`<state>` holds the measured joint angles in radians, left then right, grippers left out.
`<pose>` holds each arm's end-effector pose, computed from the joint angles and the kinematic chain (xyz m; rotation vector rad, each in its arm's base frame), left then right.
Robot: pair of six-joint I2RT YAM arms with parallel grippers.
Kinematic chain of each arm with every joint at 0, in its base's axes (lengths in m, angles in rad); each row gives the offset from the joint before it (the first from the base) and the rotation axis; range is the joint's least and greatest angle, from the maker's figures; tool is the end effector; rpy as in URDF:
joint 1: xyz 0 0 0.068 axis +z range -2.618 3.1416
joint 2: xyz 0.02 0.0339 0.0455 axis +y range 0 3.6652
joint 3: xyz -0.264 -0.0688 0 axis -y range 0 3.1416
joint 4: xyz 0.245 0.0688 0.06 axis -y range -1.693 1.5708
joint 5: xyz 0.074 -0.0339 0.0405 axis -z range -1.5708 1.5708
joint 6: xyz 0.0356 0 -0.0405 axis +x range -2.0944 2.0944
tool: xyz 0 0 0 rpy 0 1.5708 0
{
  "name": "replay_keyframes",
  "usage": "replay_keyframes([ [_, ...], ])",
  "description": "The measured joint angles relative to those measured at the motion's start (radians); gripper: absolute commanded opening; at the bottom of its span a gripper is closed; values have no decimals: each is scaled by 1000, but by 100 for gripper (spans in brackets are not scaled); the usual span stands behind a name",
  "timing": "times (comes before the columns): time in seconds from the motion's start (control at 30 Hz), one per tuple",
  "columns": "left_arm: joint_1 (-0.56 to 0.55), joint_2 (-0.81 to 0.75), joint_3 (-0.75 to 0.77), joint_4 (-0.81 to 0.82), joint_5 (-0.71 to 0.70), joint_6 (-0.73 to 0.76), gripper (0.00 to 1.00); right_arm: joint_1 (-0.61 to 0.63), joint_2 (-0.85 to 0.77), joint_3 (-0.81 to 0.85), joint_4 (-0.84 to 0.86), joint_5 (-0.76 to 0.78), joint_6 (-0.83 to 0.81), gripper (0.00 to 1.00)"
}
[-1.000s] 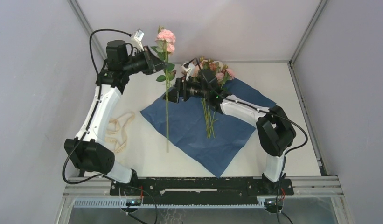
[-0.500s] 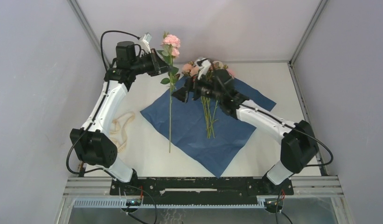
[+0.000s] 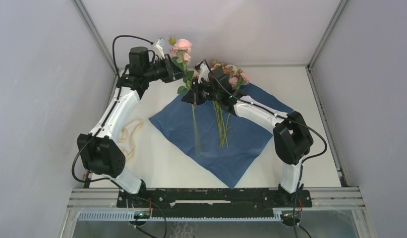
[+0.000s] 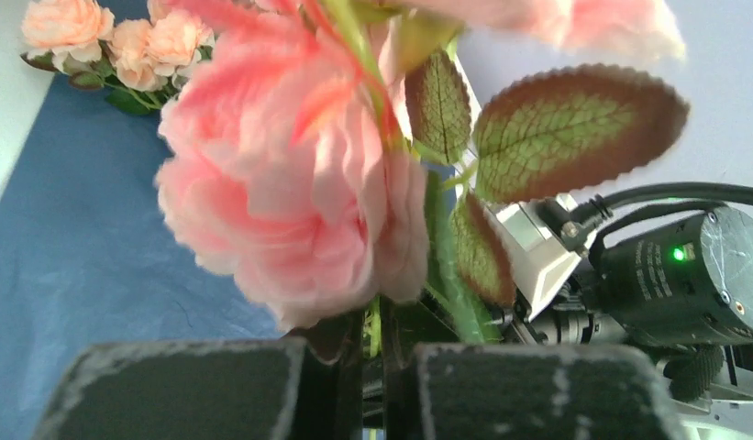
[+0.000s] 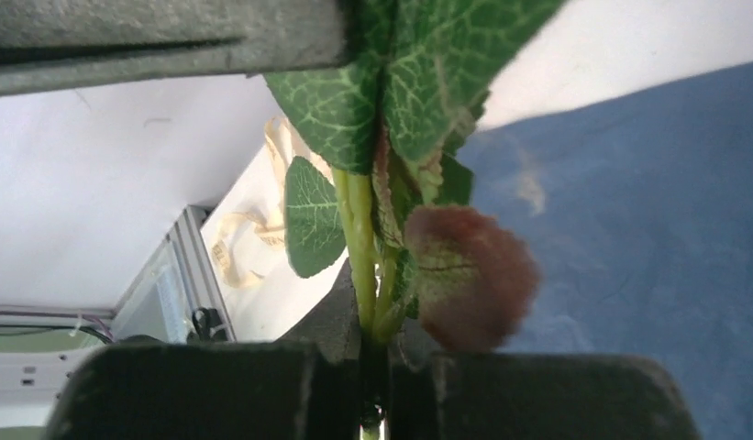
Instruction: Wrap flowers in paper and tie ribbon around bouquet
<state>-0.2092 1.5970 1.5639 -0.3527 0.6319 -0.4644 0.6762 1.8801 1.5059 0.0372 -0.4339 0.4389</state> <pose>0.3565 -0.0972 0.3906 0.1802 2.0195 -1.0515 0.3421 0.2937 0.2961 -0.5548 1.9761 1.1403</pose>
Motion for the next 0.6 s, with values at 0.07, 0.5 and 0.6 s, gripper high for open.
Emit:
replay_keyframes([
  [0.07, 0, 3, -24, 25, 0, -11, 21, -16, -2, -12, -14, -13, 0, 0],
  [0.5, -8, 127, -51, -20, -63, 40, 100, -348, 96, 59, -366, 150, -94, 12],
  [0.6, -8, 123, -64, -39, -93, 111, 100, -340, 183, 137, -445, 185, -122, 34],
])
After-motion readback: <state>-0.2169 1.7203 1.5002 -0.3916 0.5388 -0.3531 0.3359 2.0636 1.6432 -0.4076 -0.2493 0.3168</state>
